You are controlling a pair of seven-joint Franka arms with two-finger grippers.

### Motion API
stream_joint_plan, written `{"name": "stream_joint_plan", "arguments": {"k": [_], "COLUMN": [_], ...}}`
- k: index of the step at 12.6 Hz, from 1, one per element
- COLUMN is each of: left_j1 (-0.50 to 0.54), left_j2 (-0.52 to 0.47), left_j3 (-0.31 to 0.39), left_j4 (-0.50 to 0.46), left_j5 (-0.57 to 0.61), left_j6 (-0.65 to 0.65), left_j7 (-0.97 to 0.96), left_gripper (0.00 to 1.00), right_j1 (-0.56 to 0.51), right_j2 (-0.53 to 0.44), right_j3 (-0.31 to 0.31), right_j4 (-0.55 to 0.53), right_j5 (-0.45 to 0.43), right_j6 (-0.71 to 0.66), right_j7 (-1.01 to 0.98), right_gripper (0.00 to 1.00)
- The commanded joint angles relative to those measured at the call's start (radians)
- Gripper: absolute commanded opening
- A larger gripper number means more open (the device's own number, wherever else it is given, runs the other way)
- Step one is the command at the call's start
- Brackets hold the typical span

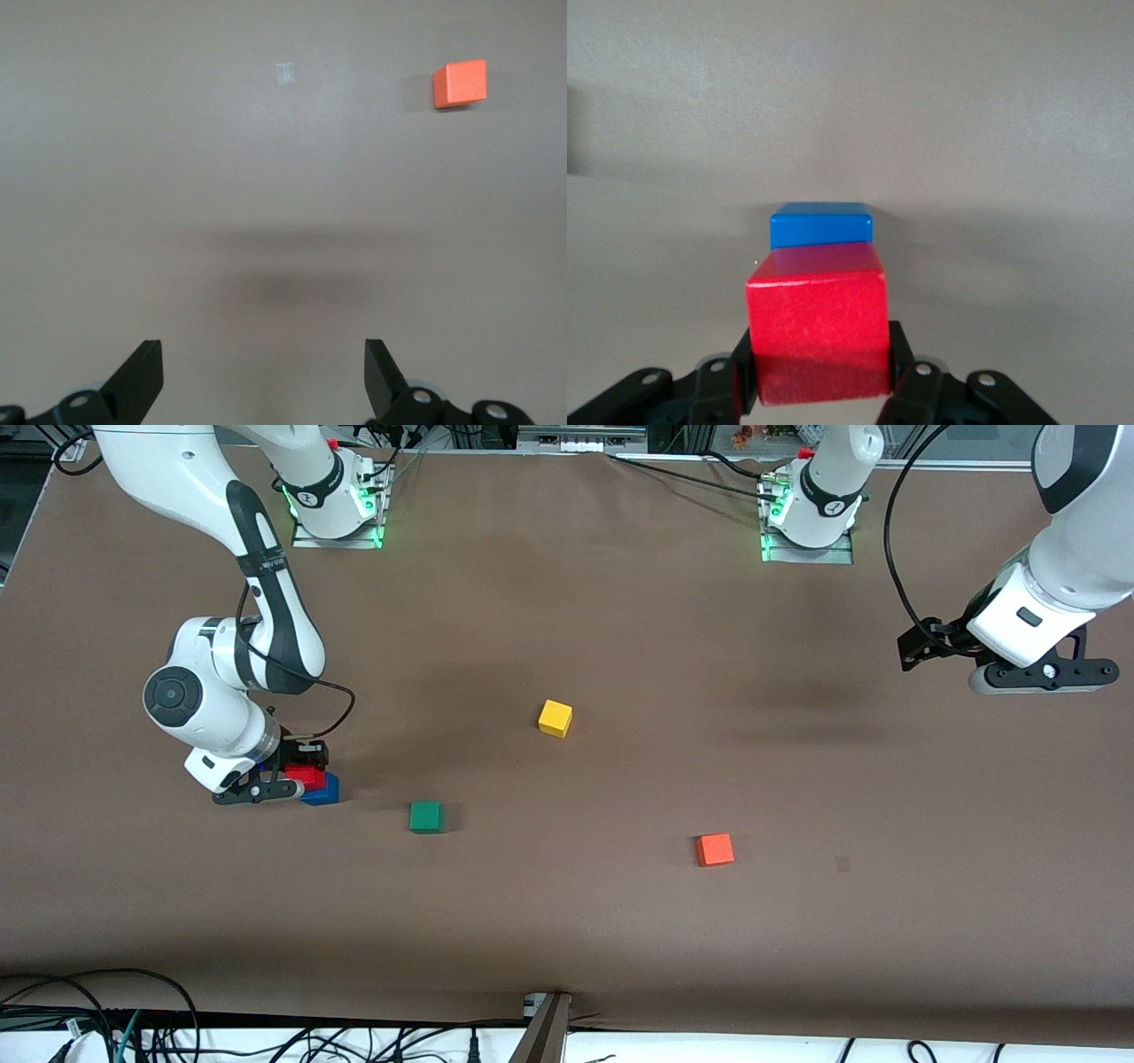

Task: Pass red block to right arm, stack on blue
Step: 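Lower the red cube onto the blue cube and open the right gripper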

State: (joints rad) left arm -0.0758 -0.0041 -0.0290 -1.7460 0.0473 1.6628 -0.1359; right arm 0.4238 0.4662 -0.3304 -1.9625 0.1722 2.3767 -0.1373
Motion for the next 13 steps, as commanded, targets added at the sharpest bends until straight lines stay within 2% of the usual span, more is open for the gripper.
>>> {"name": "stream_joint_plan", "arguments": {"k": [1, 4, 5, 6, 7, 13], "left_j1": [-0.001, 0.001, 0.001, 0.001, 0.001, 0.001], "left_j2": [-0.019, -0.019, -0.019, -0.019, -0.019, -0.019], "left_j3": [-0.009, -0.009, -0.009, -0.009, -0.009, -0.009], "left_j4": [-0.009, -0.007, -0.007, -0.007, -0.007, -0.007], "left_j5": [-0.015, -0.015, -0.015, -0.015, -0.015, -0.011], "left_j6": [-0.015, -0.02, -0.02, -0.02, -0.02, -0.02], "left_j7": [-0.011, -0.011, -0.01, -0.01, -0.011, -0.01], "left_gripper": [1.0, 1.0, 1.0, 1.0, 1.0, 1.0], "right_j1": [0.004, 0.004, 0.004, 0.004, 0.003, -0.005], "right_j2": [-0.006, -0.003, 0.0, 0.002, 0.002, -0.014], "right_j3": [-0.004, -0.004, -0.004, -0.004, -0.004, -0.009], "right_j4": [-0.016, -0.016, -0.016, -0.015, -0.012, 0.011], "right_j5": [-0.011, -0.011, -0.011, -0.011, -0.011, -0.011], "right_j6": [0.027, 0.033, 0.033, 0.033, 0.032, 0.021], "right_j7": [0.004, 0.004, 0.004, 0.004, 0.004, -0.01], "right_gripper": [0.19, 0.2, 0.33, 0.74, 1.0, 1.0]}}
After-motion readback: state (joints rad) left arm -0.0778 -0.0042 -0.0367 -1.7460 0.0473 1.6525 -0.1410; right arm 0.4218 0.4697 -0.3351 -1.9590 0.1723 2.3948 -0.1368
